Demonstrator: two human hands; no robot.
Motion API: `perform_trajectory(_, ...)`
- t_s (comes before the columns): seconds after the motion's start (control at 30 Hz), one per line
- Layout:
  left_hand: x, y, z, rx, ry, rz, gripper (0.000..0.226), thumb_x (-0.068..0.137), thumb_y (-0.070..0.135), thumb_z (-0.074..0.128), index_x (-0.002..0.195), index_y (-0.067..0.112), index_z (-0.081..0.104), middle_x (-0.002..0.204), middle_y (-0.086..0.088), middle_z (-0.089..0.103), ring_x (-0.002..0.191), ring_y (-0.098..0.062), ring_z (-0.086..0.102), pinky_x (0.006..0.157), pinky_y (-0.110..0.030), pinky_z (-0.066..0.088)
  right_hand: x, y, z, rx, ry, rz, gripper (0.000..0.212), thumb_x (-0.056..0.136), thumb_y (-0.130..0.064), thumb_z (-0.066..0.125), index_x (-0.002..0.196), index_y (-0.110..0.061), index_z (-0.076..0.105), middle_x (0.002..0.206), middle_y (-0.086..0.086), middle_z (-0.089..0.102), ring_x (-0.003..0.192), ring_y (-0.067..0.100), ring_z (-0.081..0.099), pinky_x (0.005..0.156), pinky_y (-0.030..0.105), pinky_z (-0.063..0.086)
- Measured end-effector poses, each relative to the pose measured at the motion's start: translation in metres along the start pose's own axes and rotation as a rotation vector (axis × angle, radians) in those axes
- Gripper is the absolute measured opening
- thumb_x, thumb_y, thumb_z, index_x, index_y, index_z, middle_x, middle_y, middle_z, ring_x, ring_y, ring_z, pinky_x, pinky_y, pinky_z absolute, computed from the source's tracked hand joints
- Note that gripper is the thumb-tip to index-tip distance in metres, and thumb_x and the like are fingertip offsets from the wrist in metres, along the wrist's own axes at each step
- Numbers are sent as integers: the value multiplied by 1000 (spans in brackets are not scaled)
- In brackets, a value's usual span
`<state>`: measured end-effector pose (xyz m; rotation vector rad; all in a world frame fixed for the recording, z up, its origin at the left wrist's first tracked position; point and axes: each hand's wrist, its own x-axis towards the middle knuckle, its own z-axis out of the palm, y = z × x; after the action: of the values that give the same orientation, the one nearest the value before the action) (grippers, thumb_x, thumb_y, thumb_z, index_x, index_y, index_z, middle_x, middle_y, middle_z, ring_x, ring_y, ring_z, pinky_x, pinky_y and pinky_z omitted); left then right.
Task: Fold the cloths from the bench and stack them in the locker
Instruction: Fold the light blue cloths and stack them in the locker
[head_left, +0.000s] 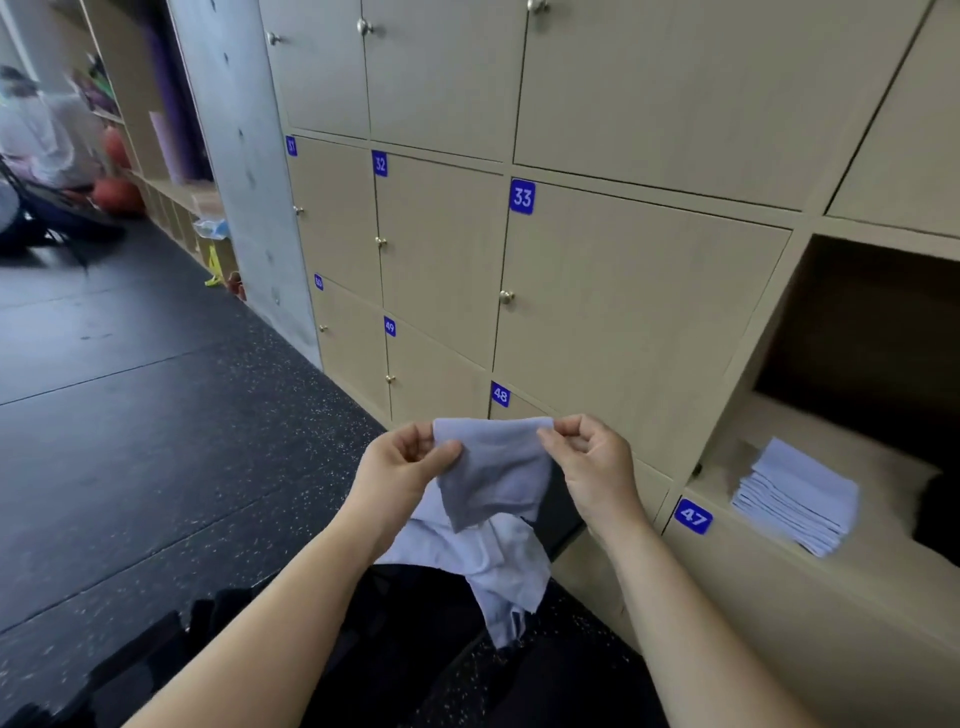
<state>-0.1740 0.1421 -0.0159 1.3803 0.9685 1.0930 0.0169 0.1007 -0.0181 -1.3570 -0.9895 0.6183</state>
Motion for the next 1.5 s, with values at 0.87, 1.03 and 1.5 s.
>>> perform_trajectory(0.87, 18, 83, 43, -329, -37, 45, 26, 85, 39, 63, 92, 14, 65, 94, -12, 61, 88, -26, 52, 81, -44, 38, 2, -87, -26, 169, -46, 18, 44, 85, -33, 72, 116, -14, 46, 95, 1, 68, 88, 17, 66, 83, 32, 53)
perform_trajectory(1.03, 20, 75, 58, -309, 20, -20, 28, 101, 34, 49, 98, 8, 59, 87, -11, 66, 78, -21, 61, 76, -40, 51, -4, -78, -28, 77, -194, 58, 21, 88, -21, 70, 94, 0, 68, 86, 8, 69, 79, 20, 65, 69, 31, 50)
perform_trajectory(1.5, 32, 87, 79, 495, -157, 345, 48, 88, 43, 67, 58, 13, 43, 50, 9, 35, 44, -5, 30, 45, -17, 26, -4, -79, -73, -111, -408, 121, 27, 79, -11, 78, 104, -12, 68, 99, 6, 75, 94, 23, 71, 88, 39, 56)
